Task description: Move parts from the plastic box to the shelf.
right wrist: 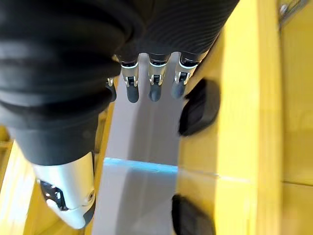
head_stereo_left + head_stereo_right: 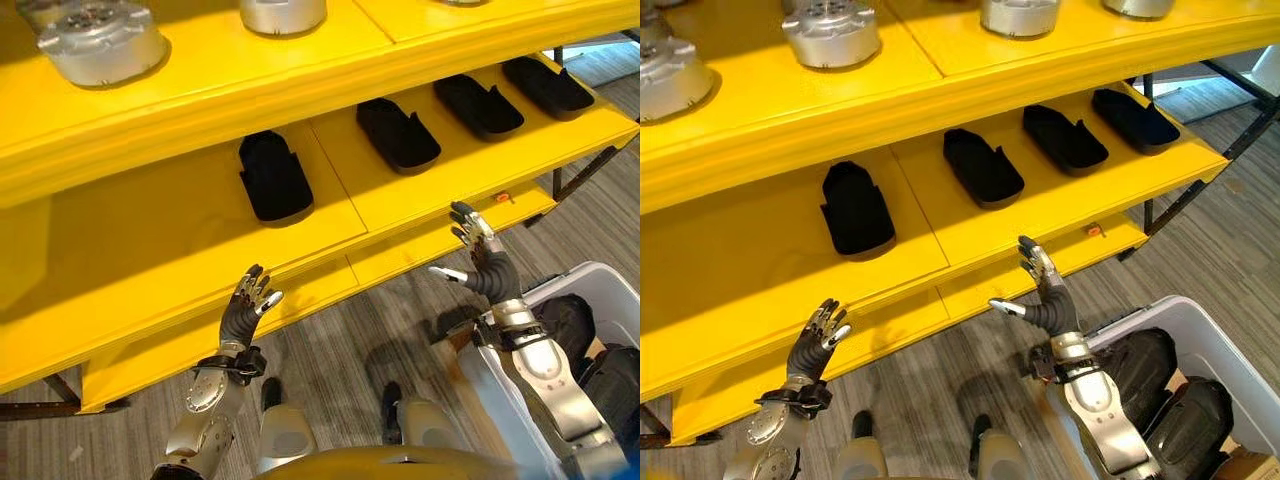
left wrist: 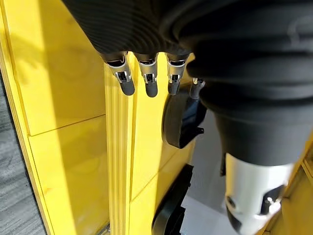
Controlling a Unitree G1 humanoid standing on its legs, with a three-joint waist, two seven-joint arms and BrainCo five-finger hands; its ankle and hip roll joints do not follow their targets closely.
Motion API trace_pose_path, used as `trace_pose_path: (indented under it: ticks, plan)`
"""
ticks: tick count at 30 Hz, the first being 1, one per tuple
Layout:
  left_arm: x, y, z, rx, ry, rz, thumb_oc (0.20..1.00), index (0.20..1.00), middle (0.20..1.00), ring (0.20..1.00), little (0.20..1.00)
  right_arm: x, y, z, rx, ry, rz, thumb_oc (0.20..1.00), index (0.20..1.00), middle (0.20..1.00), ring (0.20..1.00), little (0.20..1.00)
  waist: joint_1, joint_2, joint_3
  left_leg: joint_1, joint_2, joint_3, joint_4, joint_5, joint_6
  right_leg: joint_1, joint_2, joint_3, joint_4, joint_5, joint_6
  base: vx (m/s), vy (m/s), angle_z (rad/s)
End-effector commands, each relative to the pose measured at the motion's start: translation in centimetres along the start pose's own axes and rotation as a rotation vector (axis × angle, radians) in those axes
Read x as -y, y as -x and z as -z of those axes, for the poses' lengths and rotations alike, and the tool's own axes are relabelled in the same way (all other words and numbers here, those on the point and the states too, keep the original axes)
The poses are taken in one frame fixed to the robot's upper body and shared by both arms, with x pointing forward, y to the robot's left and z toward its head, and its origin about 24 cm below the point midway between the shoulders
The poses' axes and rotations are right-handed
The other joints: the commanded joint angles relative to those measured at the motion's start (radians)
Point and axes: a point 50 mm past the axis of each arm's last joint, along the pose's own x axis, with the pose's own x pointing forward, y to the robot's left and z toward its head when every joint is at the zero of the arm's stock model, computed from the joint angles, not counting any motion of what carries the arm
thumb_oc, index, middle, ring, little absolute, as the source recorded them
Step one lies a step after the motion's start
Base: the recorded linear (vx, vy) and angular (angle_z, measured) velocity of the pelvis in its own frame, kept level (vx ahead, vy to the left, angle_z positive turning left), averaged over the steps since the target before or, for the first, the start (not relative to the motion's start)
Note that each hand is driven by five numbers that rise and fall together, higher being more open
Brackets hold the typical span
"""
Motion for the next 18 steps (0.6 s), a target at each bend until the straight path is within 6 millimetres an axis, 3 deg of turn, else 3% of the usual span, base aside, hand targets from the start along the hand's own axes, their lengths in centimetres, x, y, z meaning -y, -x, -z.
trace_pose_path:
  ticks: [1,2,3,5,8,14,18]
  plan:
    - [-0.7,0.2,-2.0,0.114,-0.045,-0.001,1.0,1.0,1.0,1.0,1.0,-0.1,-1.0,-1.1,0.082,-0.01,-0.005,1.0,1.0,1.0,1.0,1.0,-0.003,0.012,-0.011,0.012,-0.096,-0.035,-0.019,-0.027,0.026,0.078,0.132,-0.028,-0.144,0.038,0.037,0.08,0.035,-0.47]
    - [-0.9,0.3,-2.0,0.114,-0.048,-0.013,1.0,1.0,1.0,1.0,1.0,-0.1,-0.9,-0.8,0.07,-0.006,0.002,1.0,1.0,1.0,1.0,1.0,0.002,0.015,-0.015,0.013,-0.138,-0.067,-0.026,-0.032,0.034,0.079,0.14,-0.014,-0.151,0.046,0.038,0.05,0.022,-0.65]
    - [-0.9,0.3,-2.0,0.114,-0.048,-0.013,1.0,1.0,1.0,1.0,1.0,-0.1,-1.0,-0.8,0.07,-0.006,0.002,1.0,1.0,1.0,1.0,1.0,0.002,0.015,-0.017,0.01,-0.138,-0.068,-0.028,-0.029,0.034,0.076,0.139,-0.015,-0.153,0.049,0.038,0.03,0.021,-0.69]
    - [-1.2,0.6,-2.0,0.121,-0.057,-0.04,1.0,1.0,1.0,1.0,1.0,-1.2,-1.5,-0.7,0.073,-0.054,-0.016,1.0,1.0,1.0,1.0,1.0,0.022,0.022,-0.028,0.028,-0.216,-0.162,-0.049,-0.038,0.056,0.071,0.169,0.036,-0.165,0.067,0.049,0.04,0.033,-0.46]
    - [-1.1,0.7,-2.0,0.124,-0.045,-0.037,1.0,1.0,1.0,1.0,1.0,-1.7,-1.9,-1.0,0.09,-0.075,-0.035,1.0,1.0,1.0,1.0,1.0,0.022,0.023,-0.043,0.045,-0.213,-0.174,-0.08,-0.031,0.064,0.073,0.181,0.063,-0.182,0.083,0.054,0.06,0.053,-0.58]
    - [-0.3,0.1,-1.5,0.094,-0.05,0.002,1.0,1.0,1.0,1.0,1.0,-2.3,-2.0,-0.9,0.078,-0.116,-0.036,1.0,1.0,1.0,1.0,1.0,-0.008,0.016,-0.093,0.139,-0.175,-0.109,-0.207,-0.017,0.088,0.109,0.184,0.102,-0.205,0.095,0.063,0.08,0.098,-0.24]
    - [-0.3,-0.1,-1.4,0.082,-0.06,0.005,1.0,1.0,1.0,1.0,1.0,-2.7,-2.1,-1.0,0.079,-0.142,-0.047,1.0,1.0,1.0,1.0,1.0,-0.023,0.015,-0.091,0.162,-0.167,-0.064,-0.215,-0.026,0.096,0.102,0.191,0.144,-0.172,0.093,0.068,0.02,0.093,-0.4]
